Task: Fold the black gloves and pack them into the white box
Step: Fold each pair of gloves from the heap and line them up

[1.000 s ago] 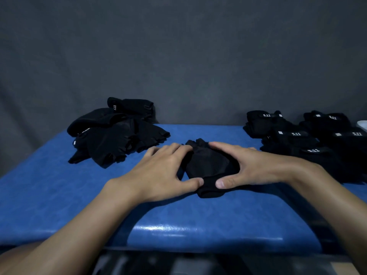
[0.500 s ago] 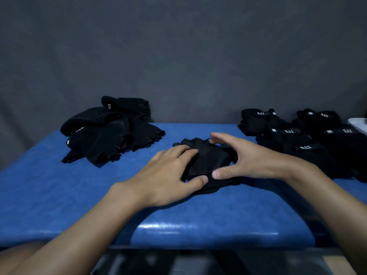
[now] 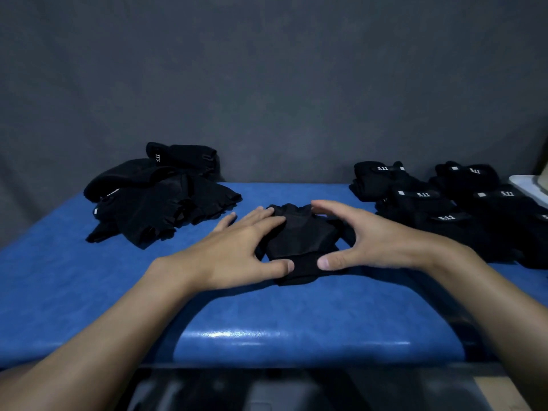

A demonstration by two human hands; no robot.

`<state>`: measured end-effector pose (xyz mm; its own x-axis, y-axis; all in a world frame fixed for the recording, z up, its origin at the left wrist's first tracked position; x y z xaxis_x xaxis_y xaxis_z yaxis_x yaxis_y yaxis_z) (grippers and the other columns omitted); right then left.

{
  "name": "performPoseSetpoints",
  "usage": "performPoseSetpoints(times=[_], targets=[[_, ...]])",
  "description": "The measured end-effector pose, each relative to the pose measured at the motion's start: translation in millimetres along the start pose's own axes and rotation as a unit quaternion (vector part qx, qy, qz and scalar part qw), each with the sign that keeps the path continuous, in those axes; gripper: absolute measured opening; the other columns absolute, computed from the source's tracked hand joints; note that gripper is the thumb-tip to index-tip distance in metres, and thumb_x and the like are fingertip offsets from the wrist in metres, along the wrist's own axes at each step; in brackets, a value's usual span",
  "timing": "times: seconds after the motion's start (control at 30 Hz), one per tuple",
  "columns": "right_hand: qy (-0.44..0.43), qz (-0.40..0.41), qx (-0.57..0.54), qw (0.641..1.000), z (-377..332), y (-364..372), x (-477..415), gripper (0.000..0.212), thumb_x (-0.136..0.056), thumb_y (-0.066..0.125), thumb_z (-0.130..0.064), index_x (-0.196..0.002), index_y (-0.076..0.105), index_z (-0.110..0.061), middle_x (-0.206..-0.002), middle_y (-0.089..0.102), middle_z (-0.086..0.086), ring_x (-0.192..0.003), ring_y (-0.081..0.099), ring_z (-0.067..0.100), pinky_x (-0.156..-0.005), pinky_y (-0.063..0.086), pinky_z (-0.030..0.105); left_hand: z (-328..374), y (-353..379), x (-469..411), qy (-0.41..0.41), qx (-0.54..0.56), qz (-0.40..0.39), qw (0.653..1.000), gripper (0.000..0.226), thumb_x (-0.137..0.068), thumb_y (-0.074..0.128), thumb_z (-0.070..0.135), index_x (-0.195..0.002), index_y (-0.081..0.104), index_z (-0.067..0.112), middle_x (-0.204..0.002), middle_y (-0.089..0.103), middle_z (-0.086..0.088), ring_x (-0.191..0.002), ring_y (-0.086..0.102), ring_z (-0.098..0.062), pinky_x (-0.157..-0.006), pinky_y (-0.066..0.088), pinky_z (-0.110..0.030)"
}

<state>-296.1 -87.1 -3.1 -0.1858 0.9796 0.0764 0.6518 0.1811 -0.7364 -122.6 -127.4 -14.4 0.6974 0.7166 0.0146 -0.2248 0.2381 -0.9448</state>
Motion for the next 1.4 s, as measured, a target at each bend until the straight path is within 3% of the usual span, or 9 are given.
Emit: performPoseSetpoints(times=[0.07,0.17,0.5,0.73,0.87,0.97,1.07,1.2,1.4], targets=[[-0.011,0.032,-0.010,0.999,-6.8,-8.9,4.7,0.090,-0.070,0.086,-0.035,-0.144,0.036,-0.042,-0.146,0.038,-0.028,-0.133,0.034,-0.011,-0.109,0.029,0.013,3.2,-10.2,1.4,0.018,0.028,0.063,0.997,0.094,-0.068,0.034,0.079,-0.150,0.032,0.034,-0.157,0.025,0.019,-0.145,0.019,0.000,-0.123,0.012,-0.037],[-0.018,0.040,0.005,0.999,-10.4,-14.8,11.1,0.060,-0.066,0.087,-0.040,-0.115,0.053,-0.046,-0.133,0.044,-0.028,-0.127,0.041,-0.007,-0.109,0.034,0.023,14.6,-14.1,3.0,0.052,0.045,0.106,0.992,0.079,-0.078,0.034,0.075,-0.144,0.043,0.033,-0.147,0.039,0.020,-0.135,0.038,-0.007,-0.117,0.027,-0.034],[-0.037,0.060,0.051,0.996,-10.2,-3.4,20.4,0.017,-0.073,0.083,-0.027,-0.076,0.067,-0.032,-0.136,0.045,-0.015,-0.125,0.046,-0.003,-0.111,0.030,0.022,13.5,8.4,0.4,0.009,-0.038,-0.007,0.999,0.096,-0.067,0.020,0.087,-0.153,0.020,0.045,-0.165,0.007,0.014,-0.151,-0.006,-0.003,-0.124,0.001,-0.044],[-0.032,0.008,0.081,0.996,-9.0,2.8,22.0,0.031,-0.076,0.077,-0.016,-0.054,0.059,-0.028,-0.136,0.045,-0.023,-0.133,0.026,-0.008,-0.098,0.019,0.003,10.9,8.3,-0.9,0.012,-0.037,-0.009,0.999,0.095,-0.066,0.022,0.088,-0.152,0.021,0.046,-0.165,0.008,0.015,-0.152,-0.005,-0.006,-0.123,0.001,-0.047],[-0.043,0.020,0.062,0.997,-17.2,-1.3,20.0,0.022,-0.072,0.083,-0.028,-0.064,0.062,-0.026,-0.136,0.045,-0.022,-0.133,0.028,-0.008,-0.105,0.024,0.010,8.7,6.4,-2.2,0.018,-0.006,0.000,1.000,0.094,-0.065,0.027,0.086,-0.150,0.031,0.044,-0.164,0.015,0.016,-0.151,-0.001,-0.004,-0.123,0.004,-0.047],[-0.092,0.134,0.005,0.987,-27.9,-20.8,13.1,0.022,-0.076,0.081,-0.027,-0.088,0.063,-0.026,-0.125,0.057,-0.018,-0.123,0.046,-0.005,-0.100,0.032,0.012,6.8,-7.7,-4.0,0.034,0.031,0.085,0.995,0.082,-0.073,0.032,0.081,-0.140,0.050,0.038,-0.152,0.040,0.015,-0.145,0.027,-0.006,-0.118,0.023,-0.046],[-0.095,0.124,-0.001,0.988,-27.9,-17.7,0.1,0.043,-0.078,0.079,-0.029,-0.116,0.059,-0.028,-0.121,0.061,-0.018,-0.119,0.051,-0.006,-0.101,0.037,0.015,3.0,-18.0,-3.2,0.027,0.033,0.143,0.989,0.073,-0.078,0.033,0.077,-0.134,0.053,0.034,-0.129,0.052,0.017,-0.123,0.046,-0.007,-0.109,0.034,-0.041],[-0.030,0.021,0.020,0.999,-8.1,2.0,-10.8,0.078,-0.077,0.080,-0.037,-0.143,0.038,-0.033,-0.139,0.051,-0.018,-0.128,0.045,-0.006,-0.111,0.037,0.026,-0.5,-6.5,-2.8,0.007,-0.039,0.084,0.996,0.089,-0.071,0.029,0.084,-0.143,0.038,0.032,-0.139,0.041,0.018,-0.127,0.039,-0.004,-0.115,0.024,-0.035],[0.025,-0.023,0.160,0.987,5.1,5.4,-19.6,0.111,-0.054,0.054,-0.086,-0.149,0.012,-0.047,-0.153,0.033,-0.019,-0.144,0.029,0.015,-0.118,0.026,0.041,-9.8,-1.4,-6.8,-0.013,-0.035,0.023,0.999,0.096,-0.068,0.027,0.086,-0.149,0.022,0.036,-0.156,0.028,0.020,-0.139,0.031,0.001,-0.123,0.003,-0.049]])
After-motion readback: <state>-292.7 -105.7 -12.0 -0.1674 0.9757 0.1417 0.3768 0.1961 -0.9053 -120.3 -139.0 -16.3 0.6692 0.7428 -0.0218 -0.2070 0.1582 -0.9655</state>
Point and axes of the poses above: each hand's wrist, its own x-axis away from the middle knuckle, its own y-axis out of the palm, z = x × y, the point moved 8 cm from there along -x, towards the middle knuckle
